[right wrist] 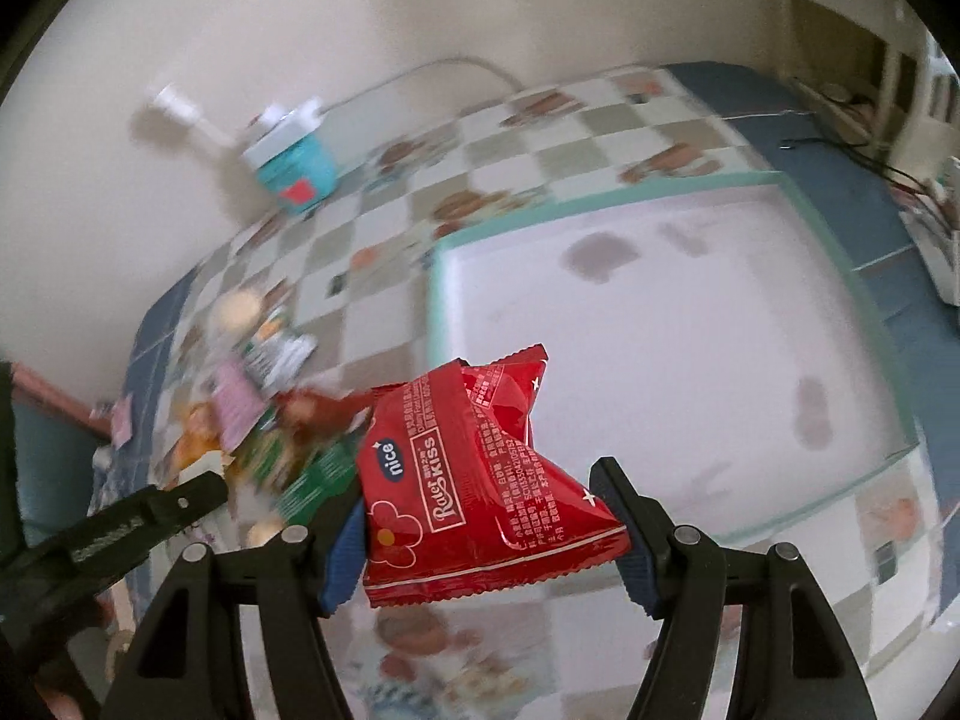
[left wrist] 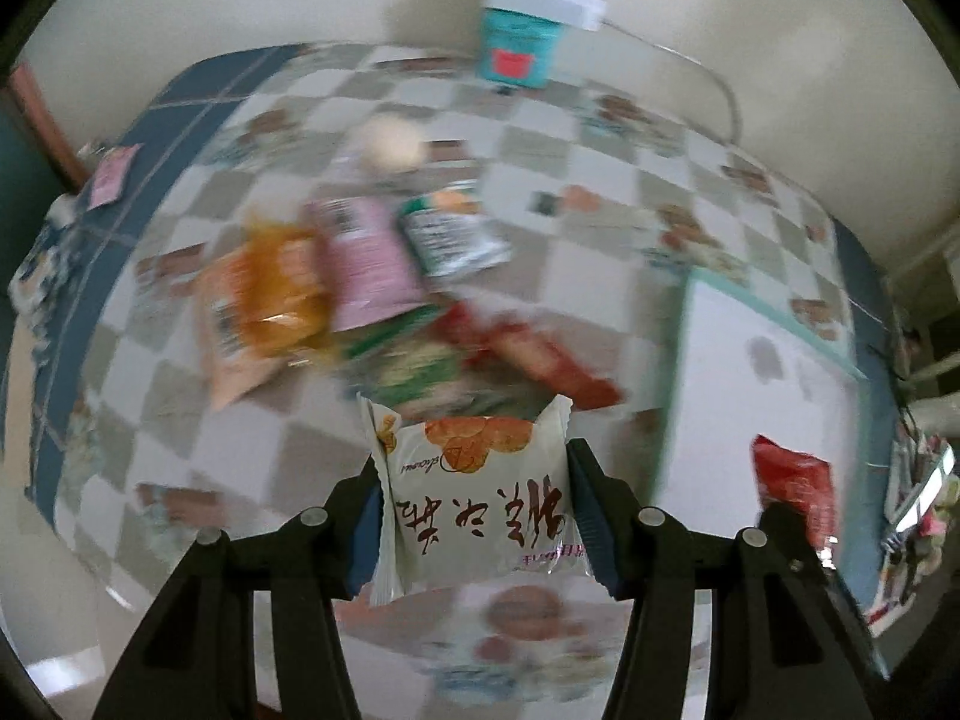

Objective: Organize snacks
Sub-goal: 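Carry both packets to the white tray and open both grippers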

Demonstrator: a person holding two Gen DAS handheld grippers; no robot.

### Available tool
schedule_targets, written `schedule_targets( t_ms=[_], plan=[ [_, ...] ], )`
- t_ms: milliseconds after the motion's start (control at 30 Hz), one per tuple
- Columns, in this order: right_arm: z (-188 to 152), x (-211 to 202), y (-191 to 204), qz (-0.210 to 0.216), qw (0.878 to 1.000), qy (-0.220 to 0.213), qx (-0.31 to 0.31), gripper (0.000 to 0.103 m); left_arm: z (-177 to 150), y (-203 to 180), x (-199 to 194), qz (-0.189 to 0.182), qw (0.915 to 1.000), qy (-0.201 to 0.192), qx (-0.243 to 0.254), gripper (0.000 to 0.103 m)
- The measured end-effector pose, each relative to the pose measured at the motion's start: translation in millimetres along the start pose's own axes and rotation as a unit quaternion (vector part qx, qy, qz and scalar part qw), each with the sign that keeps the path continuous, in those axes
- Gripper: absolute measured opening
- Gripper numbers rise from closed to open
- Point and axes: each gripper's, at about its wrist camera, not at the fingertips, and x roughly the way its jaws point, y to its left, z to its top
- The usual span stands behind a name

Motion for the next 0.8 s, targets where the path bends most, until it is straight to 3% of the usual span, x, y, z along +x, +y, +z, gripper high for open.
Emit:
schedule_targets(
  t_ms=[367, 767, 800],
  plan=[
    [46.7, 19.7, -85.6, -0.084, 0.992, -0.023, 0.091, 0.071, 11.2, -115.7, 38.7, -0.056, 0.9963, 0.006, 0.065, 0.058],
    [73.0, 36.1, -131.6, -0.111, 0.985, -0.028, 0.129, 0.072, 32.8, -156.6, 67.6, -0.066, 0.994, -0.008, 0.087, 0.059],
    [74.0, 37.0, -132.0, -0.115, 0.985, -0.028, 0.129, 0.072, 34.1, -155.2, 67.6, -0.065, 0.9942, -0.008, 0.085, 0.065]
  ],
)
